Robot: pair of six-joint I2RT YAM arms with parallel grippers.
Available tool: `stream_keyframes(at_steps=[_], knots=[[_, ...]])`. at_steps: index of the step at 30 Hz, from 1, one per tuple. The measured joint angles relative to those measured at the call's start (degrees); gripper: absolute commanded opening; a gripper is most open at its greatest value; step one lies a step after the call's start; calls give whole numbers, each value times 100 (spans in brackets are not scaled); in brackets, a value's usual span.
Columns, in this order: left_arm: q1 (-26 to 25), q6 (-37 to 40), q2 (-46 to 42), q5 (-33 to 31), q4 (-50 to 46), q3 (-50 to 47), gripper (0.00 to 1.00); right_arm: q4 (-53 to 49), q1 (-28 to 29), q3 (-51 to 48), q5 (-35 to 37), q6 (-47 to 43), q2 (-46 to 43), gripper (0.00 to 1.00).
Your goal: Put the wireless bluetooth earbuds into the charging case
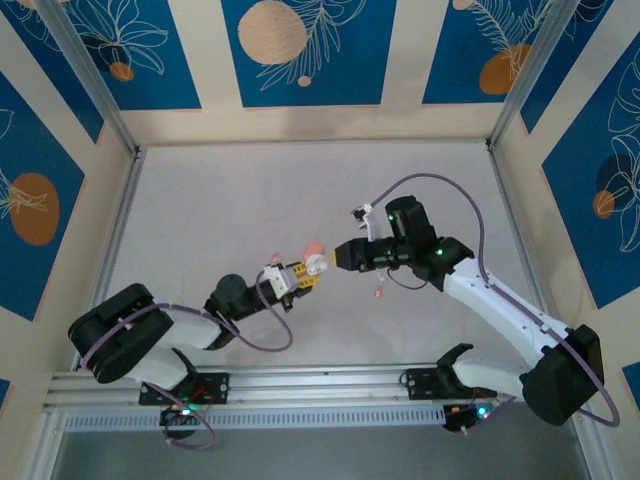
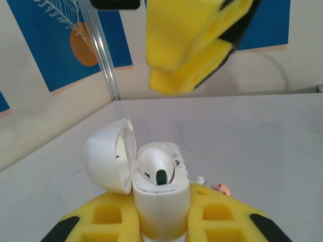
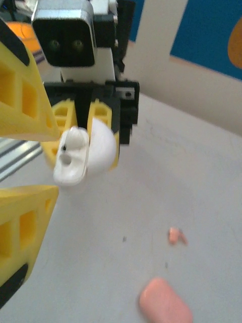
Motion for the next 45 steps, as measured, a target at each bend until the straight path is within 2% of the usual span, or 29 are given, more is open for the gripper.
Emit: stream_keyframes(at_steps=[8,14,27,33,45], knots=[[-2,-2,-4,-157,-24,-188,15,-1860,-682,658,1073,-863,704,35],[-2,0,-92,-210,-74,-210,15,-2603,-1051,715,1617,-1108,1709,37],[-2,111,-586,-304,-605,-214,15,-2702,-1161,1200,2017,-1331,3268,40],[-2,175,-846,-356,-957,-214,15,-2820,-1161,1228,2203,-1285,3405,43],[-4,256,-855,-358,-1113,-214,16,-2813,-1161,1228,2256,-1178,3692,36]])
